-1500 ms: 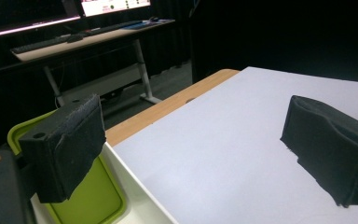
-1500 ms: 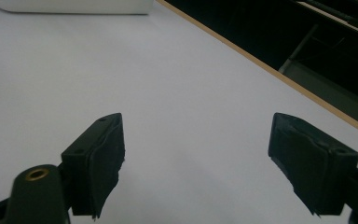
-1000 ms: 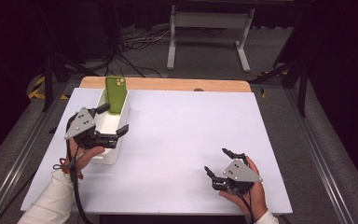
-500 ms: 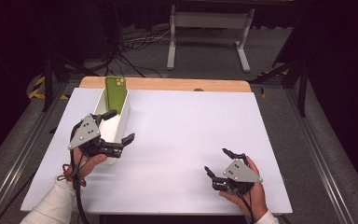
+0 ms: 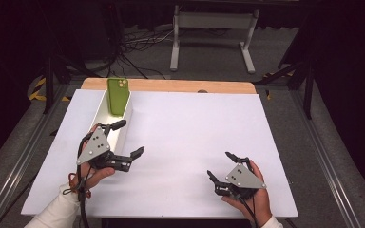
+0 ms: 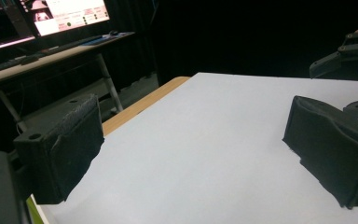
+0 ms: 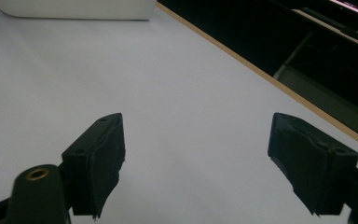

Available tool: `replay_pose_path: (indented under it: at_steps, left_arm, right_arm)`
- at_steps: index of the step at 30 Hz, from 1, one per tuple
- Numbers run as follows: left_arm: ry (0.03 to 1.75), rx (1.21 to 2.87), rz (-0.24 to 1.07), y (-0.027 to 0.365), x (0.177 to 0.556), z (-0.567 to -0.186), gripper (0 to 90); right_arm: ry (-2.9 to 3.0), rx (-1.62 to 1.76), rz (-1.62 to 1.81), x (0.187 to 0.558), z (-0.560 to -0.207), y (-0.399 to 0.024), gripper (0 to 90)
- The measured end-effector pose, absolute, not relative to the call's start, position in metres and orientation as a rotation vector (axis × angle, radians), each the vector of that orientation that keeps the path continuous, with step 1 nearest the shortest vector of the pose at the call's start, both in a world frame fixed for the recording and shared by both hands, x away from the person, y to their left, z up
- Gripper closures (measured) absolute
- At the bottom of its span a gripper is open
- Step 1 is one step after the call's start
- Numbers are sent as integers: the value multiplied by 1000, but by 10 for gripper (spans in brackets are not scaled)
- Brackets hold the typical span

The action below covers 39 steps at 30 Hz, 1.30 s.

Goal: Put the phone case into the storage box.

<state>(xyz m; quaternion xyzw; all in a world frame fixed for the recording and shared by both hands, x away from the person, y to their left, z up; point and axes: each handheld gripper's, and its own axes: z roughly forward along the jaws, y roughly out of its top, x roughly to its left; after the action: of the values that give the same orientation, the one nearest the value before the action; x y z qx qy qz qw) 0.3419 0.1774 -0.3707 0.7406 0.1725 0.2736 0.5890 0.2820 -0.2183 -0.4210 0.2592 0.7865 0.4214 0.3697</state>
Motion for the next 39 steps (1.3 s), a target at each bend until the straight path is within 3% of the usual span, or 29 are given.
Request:
replay_pose_path:
  at_steps: [39]
  left_arm:
    - [348, 1791, 685, 174, 314, -396, 65]
  right_arm:
    - [2035, 621, 1102, 275, -419, -208, 199]
